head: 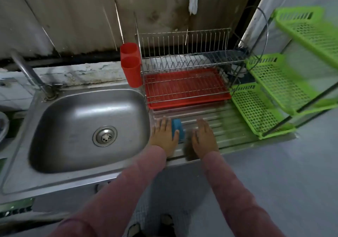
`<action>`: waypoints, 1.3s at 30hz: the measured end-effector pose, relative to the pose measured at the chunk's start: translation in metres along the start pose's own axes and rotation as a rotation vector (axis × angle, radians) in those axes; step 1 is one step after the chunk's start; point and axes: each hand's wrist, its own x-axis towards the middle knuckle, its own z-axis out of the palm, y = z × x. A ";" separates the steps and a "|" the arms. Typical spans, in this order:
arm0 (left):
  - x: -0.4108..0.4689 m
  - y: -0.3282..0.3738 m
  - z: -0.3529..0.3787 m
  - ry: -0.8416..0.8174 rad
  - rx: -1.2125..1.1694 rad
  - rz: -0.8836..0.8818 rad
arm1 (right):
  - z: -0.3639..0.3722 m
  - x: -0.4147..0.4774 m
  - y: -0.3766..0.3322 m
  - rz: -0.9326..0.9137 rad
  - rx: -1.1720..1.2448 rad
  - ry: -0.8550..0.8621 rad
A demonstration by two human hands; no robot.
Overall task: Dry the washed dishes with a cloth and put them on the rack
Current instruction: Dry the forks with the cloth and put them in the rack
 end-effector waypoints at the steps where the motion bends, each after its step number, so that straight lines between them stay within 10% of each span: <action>1: 0.002 0.004 0.006 -0.011 0.066 0.007 | -0.001 0.001 0.003 0.012 0.009 0.020; 19: 0.032 -0.009 0.008 -0.137 0.187 0.073 | -0.002 0.020 0.011 0.012 0.011 -0.097; 39: -0.049 -0.091 -0.053 0.063 -1.410 -0.480 | 0.037 0.002 -0.108 -0.189 0.058 -0.238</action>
